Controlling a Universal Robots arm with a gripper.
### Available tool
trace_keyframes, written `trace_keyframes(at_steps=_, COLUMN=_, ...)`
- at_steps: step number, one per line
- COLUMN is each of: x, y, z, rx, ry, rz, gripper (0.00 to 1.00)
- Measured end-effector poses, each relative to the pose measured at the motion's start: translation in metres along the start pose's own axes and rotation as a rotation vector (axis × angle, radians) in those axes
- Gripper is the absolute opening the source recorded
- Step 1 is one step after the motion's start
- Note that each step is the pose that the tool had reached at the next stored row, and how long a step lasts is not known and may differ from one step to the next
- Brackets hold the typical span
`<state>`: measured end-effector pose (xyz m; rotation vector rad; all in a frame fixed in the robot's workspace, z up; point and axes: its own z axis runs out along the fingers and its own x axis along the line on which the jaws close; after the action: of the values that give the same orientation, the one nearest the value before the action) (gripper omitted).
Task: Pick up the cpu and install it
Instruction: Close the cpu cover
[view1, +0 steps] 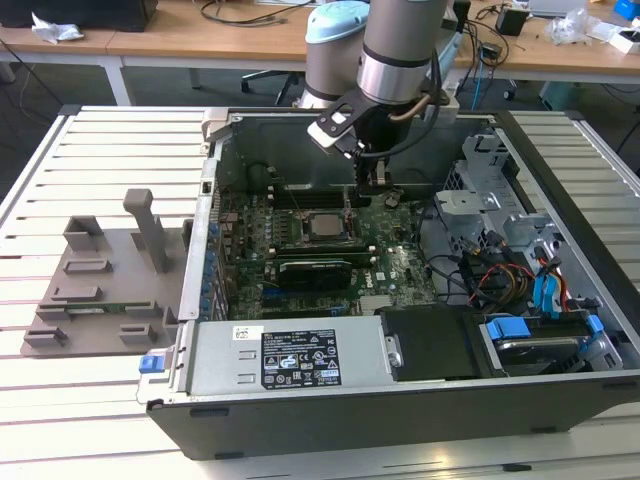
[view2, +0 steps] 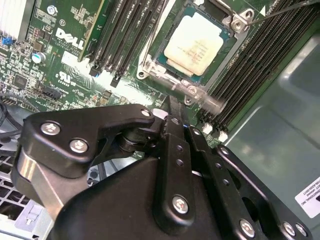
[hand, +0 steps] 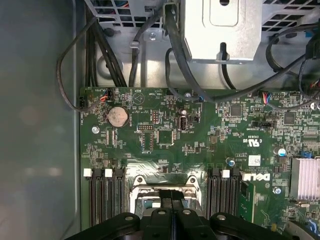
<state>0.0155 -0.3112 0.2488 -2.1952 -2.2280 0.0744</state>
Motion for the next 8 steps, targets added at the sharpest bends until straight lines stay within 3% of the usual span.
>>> trace_keyframes(at_steps=8, x=0.0001, y=-0.0066, z=0.0017, rx=0.0000, ry=0.0001, rz=0.000, gripper=0.11)
